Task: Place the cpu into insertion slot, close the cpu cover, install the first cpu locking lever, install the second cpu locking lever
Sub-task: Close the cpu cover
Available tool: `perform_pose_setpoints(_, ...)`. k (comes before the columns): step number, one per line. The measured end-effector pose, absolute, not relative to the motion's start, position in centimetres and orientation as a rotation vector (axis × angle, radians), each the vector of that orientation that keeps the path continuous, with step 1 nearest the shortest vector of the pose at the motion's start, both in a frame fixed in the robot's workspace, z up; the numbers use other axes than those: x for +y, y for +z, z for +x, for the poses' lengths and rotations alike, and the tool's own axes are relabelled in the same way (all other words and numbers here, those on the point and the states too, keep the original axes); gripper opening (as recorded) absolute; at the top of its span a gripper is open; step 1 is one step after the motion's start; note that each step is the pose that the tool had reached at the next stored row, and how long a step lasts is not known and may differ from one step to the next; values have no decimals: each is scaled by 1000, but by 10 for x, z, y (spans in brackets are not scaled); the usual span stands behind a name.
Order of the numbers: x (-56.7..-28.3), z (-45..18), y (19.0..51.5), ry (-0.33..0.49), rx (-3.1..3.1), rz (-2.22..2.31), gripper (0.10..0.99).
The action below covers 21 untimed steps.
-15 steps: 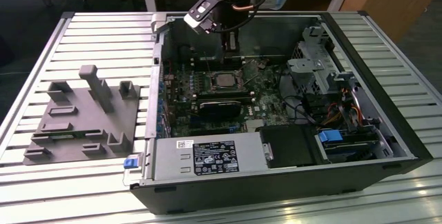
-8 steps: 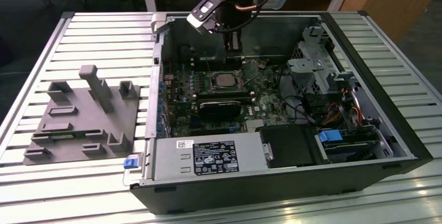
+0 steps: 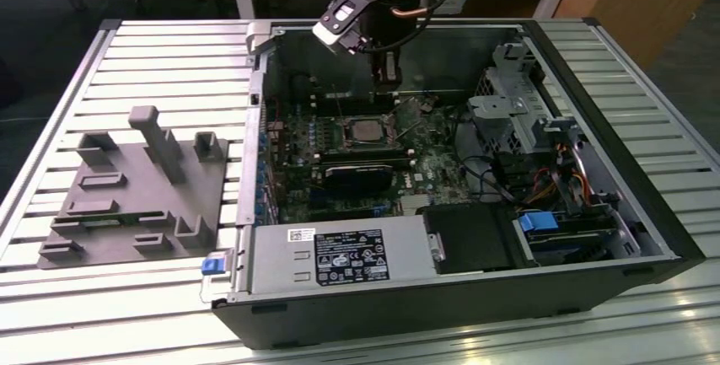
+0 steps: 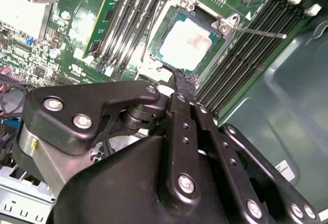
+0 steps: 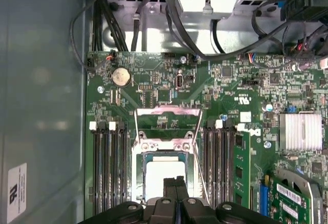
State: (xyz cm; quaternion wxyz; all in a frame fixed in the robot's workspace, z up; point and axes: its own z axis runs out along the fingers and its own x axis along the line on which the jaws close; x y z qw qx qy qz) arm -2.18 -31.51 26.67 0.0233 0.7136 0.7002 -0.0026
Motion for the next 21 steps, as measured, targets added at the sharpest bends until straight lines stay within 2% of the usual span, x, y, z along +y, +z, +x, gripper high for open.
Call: perform_pose_setpoints(21,-315,15,267,-10,2169,2210,102)
